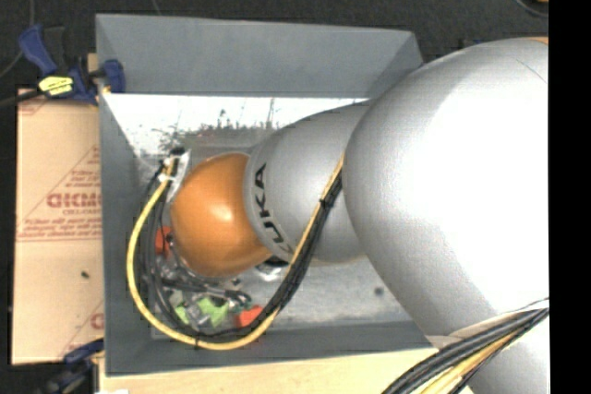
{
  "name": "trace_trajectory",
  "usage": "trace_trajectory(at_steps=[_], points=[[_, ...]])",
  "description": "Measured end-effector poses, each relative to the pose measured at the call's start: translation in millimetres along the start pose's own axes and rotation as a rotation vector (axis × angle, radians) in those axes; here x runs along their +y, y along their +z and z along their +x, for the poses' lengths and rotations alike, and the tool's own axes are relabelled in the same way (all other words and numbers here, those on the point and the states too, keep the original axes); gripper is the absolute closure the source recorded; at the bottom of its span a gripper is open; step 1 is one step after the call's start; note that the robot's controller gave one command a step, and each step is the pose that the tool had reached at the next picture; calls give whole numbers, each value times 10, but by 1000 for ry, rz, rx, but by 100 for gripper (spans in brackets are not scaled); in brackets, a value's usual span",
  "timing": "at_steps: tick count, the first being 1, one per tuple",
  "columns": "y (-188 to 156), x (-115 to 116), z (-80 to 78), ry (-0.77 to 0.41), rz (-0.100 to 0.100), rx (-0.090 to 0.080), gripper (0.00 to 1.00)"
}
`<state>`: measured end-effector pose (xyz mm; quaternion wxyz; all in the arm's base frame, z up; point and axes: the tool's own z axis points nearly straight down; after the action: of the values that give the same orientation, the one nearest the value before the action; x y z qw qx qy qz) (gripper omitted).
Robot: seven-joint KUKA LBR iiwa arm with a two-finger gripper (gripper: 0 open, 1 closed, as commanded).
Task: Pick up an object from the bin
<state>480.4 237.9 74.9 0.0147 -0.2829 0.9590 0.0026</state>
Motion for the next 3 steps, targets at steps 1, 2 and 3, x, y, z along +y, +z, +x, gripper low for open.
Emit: trace_trajectory(at_steps=[1, 2, 3], points=[[16, 1, -4, -397, -4, 6, 100], [16, 0, -4, -396, -4, 6, 100], [4, 1, -5, -396, -5, 5, 100]])
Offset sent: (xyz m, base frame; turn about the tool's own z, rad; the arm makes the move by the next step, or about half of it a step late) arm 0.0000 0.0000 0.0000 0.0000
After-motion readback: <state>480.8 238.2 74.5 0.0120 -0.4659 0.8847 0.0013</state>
